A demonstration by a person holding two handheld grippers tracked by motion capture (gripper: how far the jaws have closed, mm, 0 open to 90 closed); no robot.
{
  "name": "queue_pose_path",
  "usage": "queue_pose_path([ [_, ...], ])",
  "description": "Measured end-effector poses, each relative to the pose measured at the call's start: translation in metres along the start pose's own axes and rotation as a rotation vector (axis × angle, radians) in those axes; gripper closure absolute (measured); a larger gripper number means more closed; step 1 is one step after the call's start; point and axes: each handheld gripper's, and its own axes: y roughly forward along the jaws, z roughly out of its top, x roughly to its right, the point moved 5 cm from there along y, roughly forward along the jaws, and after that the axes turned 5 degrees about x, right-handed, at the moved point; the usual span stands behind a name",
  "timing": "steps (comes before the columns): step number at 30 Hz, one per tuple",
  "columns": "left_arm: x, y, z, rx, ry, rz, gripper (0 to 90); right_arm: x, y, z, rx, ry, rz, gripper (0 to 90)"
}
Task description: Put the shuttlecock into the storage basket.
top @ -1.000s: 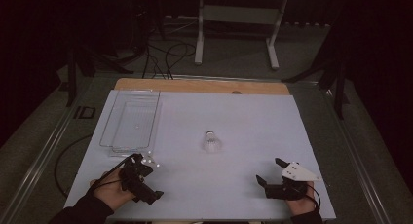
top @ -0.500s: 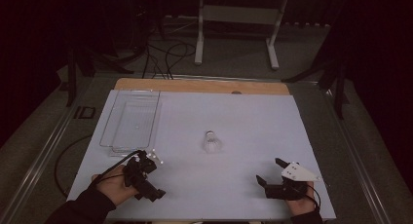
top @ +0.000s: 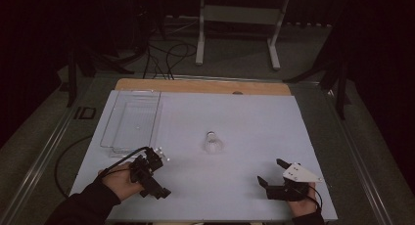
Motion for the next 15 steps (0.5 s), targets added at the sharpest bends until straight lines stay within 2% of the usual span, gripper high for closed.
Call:
queue_pose_path([
  [4, -0.001, -0.001, 0.007, 0.001, -0.003, -0.001, 0.0, 0.000, 0.000, 0.000, 0.000, 0.002, -0.001, 8.0],
  [13, -0.002, -0.003, 0.021, -0.002, 0.020, -0.006, 0.0, 0.000, 0.000, 0.000, 0.000, 0.001, -0.002, 8.0],
  [15, -0.003, -0.006, 0.024, 0.010, 0.014, -0.007, 0.0, 0.000, 0.000, 0.000, 0.002, 0.003, 0.000, 8.0],
])
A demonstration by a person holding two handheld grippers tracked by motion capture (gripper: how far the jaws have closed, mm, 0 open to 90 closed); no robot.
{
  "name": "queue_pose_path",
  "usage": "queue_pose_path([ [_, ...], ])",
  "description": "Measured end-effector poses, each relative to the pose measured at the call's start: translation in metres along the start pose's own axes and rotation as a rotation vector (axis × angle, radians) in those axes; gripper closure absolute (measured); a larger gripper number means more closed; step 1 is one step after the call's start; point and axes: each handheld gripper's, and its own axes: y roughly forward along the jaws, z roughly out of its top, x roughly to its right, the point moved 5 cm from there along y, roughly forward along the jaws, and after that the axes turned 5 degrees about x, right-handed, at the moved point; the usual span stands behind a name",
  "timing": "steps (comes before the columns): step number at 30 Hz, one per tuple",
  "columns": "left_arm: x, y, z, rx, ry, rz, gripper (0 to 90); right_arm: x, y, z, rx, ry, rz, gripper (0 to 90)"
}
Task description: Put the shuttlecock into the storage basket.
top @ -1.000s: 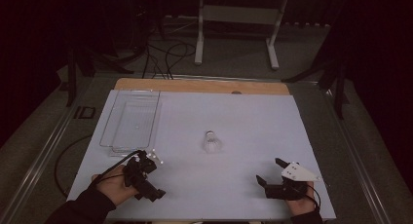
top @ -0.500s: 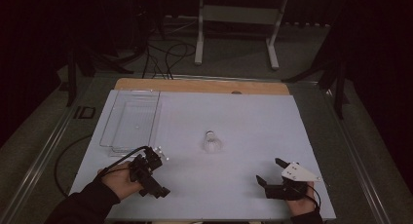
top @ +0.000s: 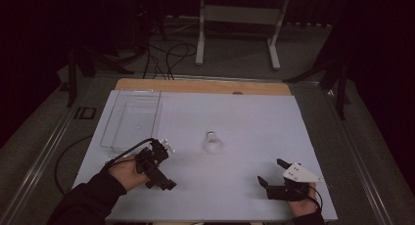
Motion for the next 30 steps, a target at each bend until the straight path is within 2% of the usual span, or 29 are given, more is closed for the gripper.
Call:
queue_pose_path([
  [3, -0.001, -0.001, 0.004, 0.004, 0.001, 0.002, 0.0, 0.000, 0.000, 0.000, -0.001, -0.002, 0.000, 8.0],
  [5, -0.002, -0.002, 0.007, 0.000, 0.013, 0.023, 0.0, 0.000, 0.000, 0.000, -0.001, 0.000, -0.001, 8.0],
  [9, -0.003, -0.003, 0.013, 0.010, 0.002, 0.005, 0.0, 0.000, 0.001, 0.000, -0.003, -0.002, 0.000, 8.0],
  [14, -0.005, -0.001, 0.019, 0.004, 0.002, 0.009, 0.0, 0.000, 0.000, 0.000, -0.003, -0.001, -0.001, 8.0],
  [20, -0.005, 0.002, 0.027, -0.007, 0.000, -0.010, 0.0, 0.000, 0.000, 0.000, -0.003, -0.001, 0.000, 8.0],
  [22, -0.005, 0.004, 0.031, -0.018, 0.018, 0.007, 0.0, 0.000, 0.000, 0.000, -0.003, -0.002, 0.000, 8.0],
  [24, -0.006, 0.005, 0.032, -0.019, 0.013, 0.015, 0.0, 0.000, 0.000, -0.001, -0.003, 0.001, 0.002, 8.0],
  [30, -0.008, 0.009, 0.040, -0.040, 0.044, 0.067, 0.0, 0.000, 0.001, -0.001, -0.007, 0.001, 0.003, 8.0],
])
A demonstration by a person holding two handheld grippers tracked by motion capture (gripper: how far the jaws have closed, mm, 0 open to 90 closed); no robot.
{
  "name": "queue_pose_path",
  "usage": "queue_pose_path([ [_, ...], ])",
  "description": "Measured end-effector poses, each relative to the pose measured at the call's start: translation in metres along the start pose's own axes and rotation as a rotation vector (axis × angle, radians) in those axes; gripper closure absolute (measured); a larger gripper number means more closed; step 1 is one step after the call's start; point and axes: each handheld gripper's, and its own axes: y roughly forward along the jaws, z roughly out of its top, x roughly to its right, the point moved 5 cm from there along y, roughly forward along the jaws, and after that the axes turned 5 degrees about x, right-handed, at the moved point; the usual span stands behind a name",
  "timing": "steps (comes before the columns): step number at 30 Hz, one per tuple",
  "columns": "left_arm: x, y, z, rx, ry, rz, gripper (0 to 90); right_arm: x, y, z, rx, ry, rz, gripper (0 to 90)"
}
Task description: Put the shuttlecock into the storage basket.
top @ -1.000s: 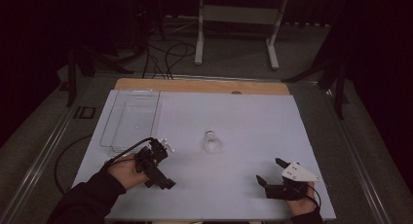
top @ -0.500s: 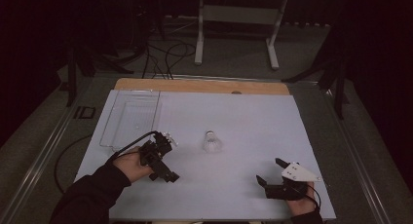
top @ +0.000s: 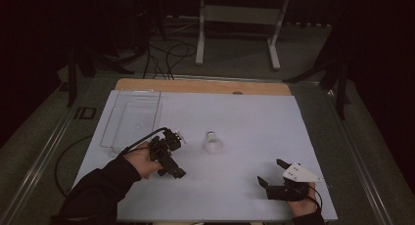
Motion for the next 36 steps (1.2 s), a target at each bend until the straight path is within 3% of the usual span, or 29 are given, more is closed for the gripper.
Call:
queue_pose_path([
  [2, 0.002, 0.004, 0.003, -0.044, 0.008, 0.013, 0.0, 0.000, 0.000, 0.000, 0.000, 0.001, 0.001, 8.0],
  [21, 0.000, 0.023, 0.028, -0.091, -0.001, 0.008, 0.0, 0.000, 0.000, -0.001, -0.001, -0.002, 0.003, 8.0],
  [27, -0.007, 0.030, 0.038, -0.085, -0.025, 0.042, 0.0, 0.000, 0.000, -0.001, -0.001, -0.003, 0.003, 8.0],
  [36, -0.008, 0.042, 0.047, -0.101, -0.044, -0.007, 0.0, 0.000, 0.000, -0.001, -0.004, -0.003, 0.005, 8.0],
])
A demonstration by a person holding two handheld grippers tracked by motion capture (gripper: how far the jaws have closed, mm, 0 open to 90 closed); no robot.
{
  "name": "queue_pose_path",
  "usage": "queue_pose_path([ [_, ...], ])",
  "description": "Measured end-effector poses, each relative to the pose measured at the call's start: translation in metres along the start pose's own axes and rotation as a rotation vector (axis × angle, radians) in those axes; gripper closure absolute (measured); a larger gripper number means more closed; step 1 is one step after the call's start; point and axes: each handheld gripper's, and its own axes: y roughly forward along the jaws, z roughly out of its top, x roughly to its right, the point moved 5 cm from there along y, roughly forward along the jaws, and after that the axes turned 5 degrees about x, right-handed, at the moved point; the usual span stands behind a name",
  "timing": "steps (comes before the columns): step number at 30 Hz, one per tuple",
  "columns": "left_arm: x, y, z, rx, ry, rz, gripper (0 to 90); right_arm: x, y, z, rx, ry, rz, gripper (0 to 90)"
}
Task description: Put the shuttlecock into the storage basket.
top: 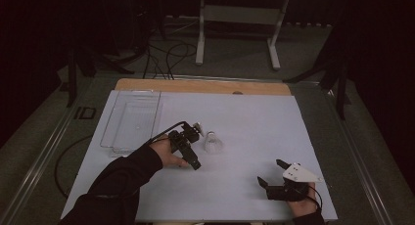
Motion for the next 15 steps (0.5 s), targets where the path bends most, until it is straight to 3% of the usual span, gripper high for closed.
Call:
queue_pose_path([
  [15, -0.004, 0.010, 0.021, -0.008, -0.031, -0.007, 0.1, -0.001, 0.000, 0.000, -0.003, 0.000, 0.002, 8.0],
])
